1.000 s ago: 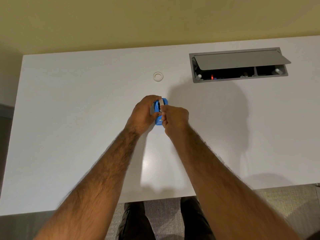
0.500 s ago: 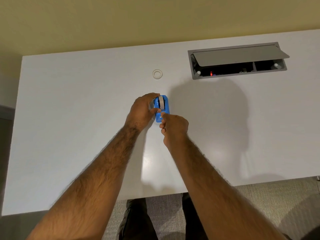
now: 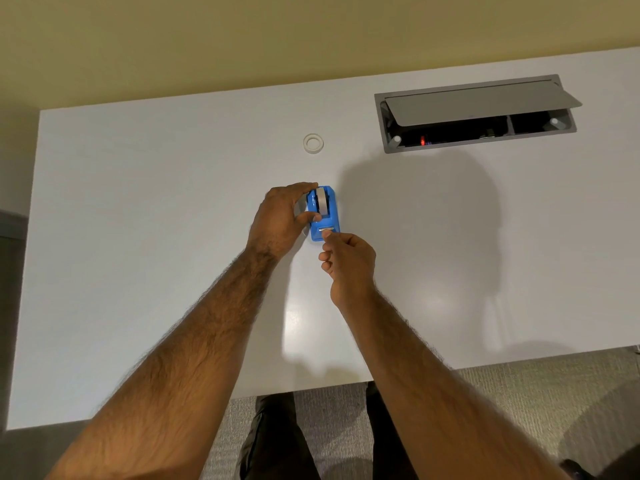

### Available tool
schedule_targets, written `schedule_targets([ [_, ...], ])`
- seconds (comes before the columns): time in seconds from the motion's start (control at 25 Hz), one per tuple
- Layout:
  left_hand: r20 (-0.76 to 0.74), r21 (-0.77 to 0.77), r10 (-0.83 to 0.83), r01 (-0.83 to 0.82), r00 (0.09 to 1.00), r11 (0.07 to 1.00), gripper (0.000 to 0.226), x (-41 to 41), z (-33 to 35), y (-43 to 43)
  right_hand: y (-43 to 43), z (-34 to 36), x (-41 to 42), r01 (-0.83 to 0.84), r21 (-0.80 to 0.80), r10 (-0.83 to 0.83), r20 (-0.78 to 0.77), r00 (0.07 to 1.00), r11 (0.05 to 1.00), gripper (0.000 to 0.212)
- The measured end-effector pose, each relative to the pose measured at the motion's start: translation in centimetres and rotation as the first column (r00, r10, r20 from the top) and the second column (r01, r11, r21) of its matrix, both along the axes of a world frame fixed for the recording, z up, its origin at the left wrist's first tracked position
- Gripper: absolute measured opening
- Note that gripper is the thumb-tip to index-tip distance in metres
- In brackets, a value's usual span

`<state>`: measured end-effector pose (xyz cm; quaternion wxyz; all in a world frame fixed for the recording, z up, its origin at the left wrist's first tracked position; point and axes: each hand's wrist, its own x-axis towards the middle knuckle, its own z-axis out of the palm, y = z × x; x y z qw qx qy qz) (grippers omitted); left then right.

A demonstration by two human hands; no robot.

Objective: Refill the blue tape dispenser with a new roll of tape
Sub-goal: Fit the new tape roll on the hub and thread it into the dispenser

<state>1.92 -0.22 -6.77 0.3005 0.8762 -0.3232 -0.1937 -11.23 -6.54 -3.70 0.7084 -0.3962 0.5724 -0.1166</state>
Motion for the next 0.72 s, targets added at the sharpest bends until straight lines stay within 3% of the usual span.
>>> schedule_targets([
  [0.56,-0.037,-0.041,-0.036,0.035,0.999,0.999,0.044,-0.3,0.4,0.1,-0.2,-1.3,-0.5,-0.03,-0.035,0.033,0.09,0.995,0.999,0.019],
  [0.72,-0.055,-0.06,-0.024,0.02,0.998,0.998,0.043,-0.4,0.2,0.2,-0.1,-1.3,-0.4,-0.038,-0.061,0.039,0.016,0.999,0.997,0.023],
])
